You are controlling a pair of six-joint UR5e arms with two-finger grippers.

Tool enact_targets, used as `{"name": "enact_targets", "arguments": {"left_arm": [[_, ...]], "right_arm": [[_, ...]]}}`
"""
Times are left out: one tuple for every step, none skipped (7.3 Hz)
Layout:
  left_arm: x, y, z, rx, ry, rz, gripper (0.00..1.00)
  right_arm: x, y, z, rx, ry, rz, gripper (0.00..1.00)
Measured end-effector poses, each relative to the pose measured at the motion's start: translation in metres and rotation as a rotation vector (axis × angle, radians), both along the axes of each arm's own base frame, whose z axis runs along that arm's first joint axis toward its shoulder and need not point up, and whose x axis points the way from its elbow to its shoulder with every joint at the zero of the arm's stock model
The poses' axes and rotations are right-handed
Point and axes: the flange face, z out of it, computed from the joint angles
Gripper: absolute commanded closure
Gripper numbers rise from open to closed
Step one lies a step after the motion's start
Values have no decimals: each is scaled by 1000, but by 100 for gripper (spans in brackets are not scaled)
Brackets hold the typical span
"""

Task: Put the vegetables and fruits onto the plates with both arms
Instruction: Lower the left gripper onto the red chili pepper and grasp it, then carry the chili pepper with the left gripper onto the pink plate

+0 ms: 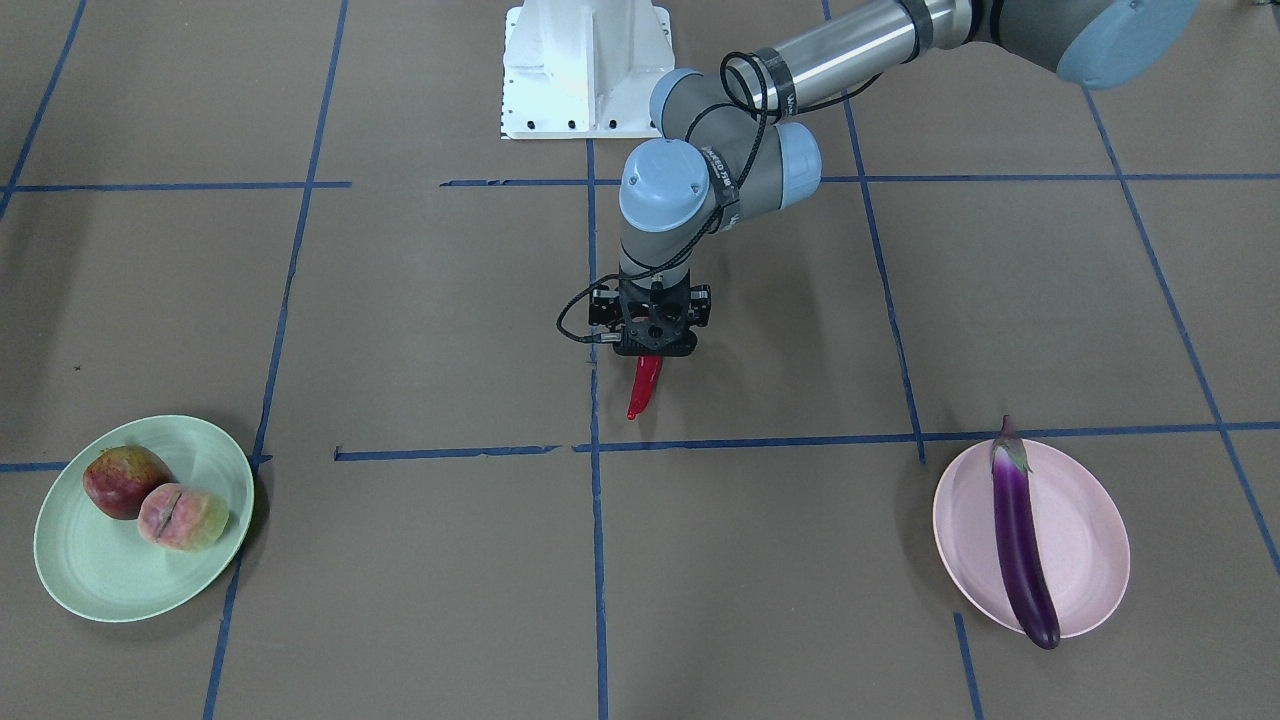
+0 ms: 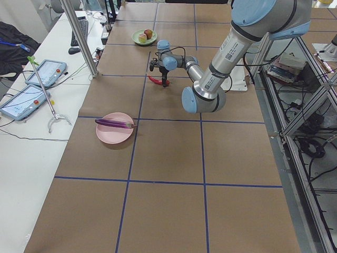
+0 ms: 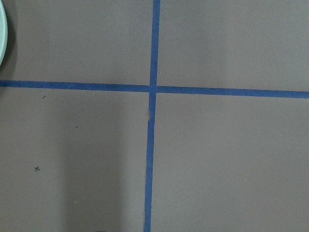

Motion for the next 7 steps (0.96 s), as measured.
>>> {"name": "enact_targets", "arguments": {"left_arm": [[-1, 0, -2, 1, 3, 0, 100], [-5, 0, -4, 4, 9, -3, 100], [-16, -7, -4, 7, 14, -16, 100], [-35, -20, 1, 9, 16, -39, 100], [-63, -40, 9, 6, 7, -76, 100], [-100, -70, 19, 2, -10, -113, 100], [-147, -107, 35, 5, -29, -135, 100]], "right_arm": [[0, 0, 0, 0, 1, 0, 0], [0, 0, 0, 0, 1, 0, 0], [0, 0, 1, -1, 1, 0, 0], [0, 0, 1, -2, 1, 0, 0], [0, 1, 1, -2, 1, 0, 0], [0, 1, 2, -4, 1, 0, 0], [0, 1, 3, -7, 1, 0, 0]]}}
